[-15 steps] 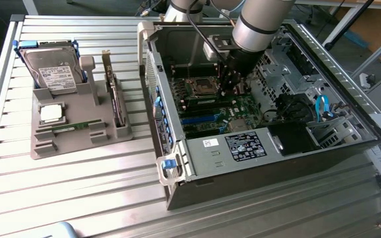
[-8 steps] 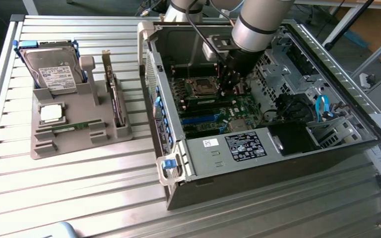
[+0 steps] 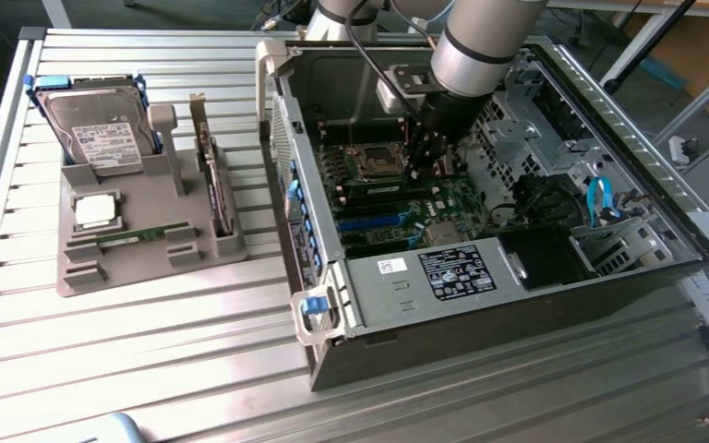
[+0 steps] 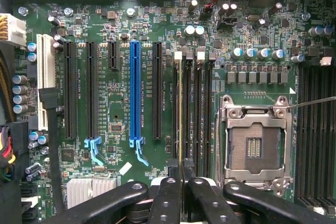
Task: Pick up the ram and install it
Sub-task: 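Insert the ram into the slot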
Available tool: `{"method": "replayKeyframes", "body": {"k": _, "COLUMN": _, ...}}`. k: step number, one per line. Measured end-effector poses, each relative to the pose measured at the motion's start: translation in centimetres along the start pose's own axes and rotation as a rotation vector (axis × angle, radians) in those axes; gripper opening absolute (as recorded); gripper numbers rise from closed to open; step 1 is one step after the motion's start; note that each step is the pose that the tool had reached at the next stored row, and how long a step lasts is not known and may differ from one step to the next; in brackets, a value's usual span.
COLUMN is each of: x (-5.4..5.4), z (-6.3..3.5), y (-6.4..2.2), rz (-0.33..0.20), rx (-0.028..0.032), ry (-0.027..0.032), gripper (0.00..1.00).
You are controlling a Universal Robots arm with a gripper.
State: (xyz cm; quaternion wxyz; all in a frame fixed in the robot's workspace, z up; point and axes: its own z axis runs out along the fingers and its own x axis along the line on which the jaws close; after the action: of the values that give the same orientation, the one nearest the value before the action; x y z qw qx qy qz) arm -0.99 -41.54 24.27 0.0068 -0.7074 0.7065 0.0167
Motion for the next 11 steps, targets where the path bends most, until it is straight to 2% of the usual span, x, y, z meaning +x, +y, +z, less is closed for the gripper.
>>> {"method": "replayKeyframes", "body": {"k": 11, "x": 0.02, "z": 0.03, "y": 0.01, "rz": 0.012, "rx": 0.0004, "ry": -0.0001, "gripper": 0.12}}
